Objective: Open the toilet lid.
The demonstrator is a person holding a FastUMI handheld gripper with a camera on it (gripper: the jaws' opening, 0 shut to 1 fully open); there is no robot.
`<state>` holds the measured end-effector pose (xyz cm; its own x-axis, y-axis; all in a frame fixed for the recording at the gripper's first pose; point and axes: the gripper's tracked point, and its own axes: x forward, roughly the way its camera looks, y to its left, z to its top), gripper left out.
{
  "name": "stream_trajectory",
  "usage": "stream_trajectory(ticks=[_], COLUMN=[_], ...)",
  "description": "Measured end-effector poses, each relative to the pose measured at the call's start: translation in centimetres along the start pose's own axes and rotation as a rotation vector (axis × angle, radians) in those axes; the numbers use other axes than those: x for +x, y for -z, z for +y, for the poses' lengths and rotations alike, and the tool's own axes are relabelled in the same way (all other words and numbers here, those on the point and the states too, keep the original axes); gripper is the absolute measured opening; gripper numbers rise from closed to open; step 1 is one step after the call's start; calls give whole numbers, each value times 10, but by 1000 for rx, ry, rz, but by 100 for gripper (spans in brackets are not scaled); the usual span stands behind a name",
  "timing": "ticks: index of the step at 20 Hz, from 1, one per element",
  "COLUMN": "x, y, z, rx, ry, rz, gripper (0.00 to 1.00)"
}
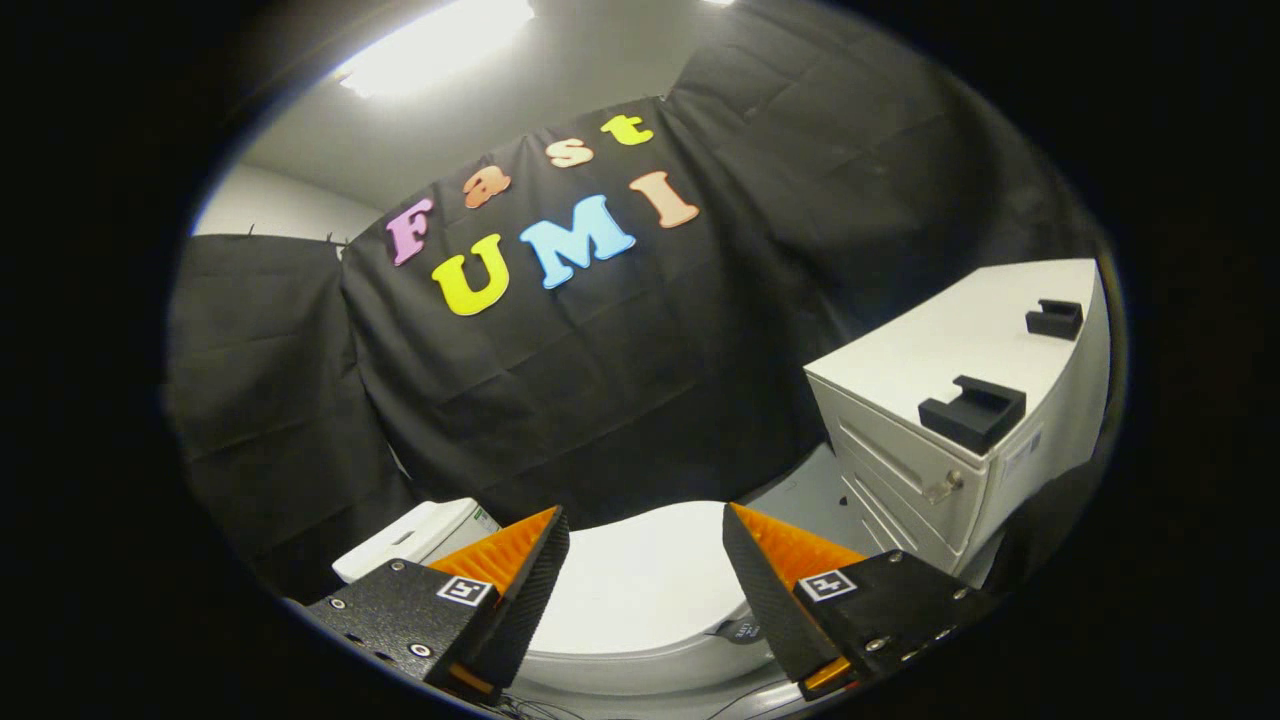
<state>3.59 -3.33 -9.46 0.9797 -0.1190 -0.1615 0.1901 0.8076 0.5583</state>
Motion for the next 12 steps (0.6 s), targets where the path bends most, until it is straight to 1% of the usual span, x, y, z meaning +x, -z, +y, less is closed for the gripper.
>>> stream_trajectory(ticks=[6, 9, 12], x=[11, 13, 21], y=[37, 51, 72], z=[-38, -57, -67], rx=[272, 354, 432], ry=[69, 121, 141], rz=[53, 63, 98], gripper=[95, 96, 95])
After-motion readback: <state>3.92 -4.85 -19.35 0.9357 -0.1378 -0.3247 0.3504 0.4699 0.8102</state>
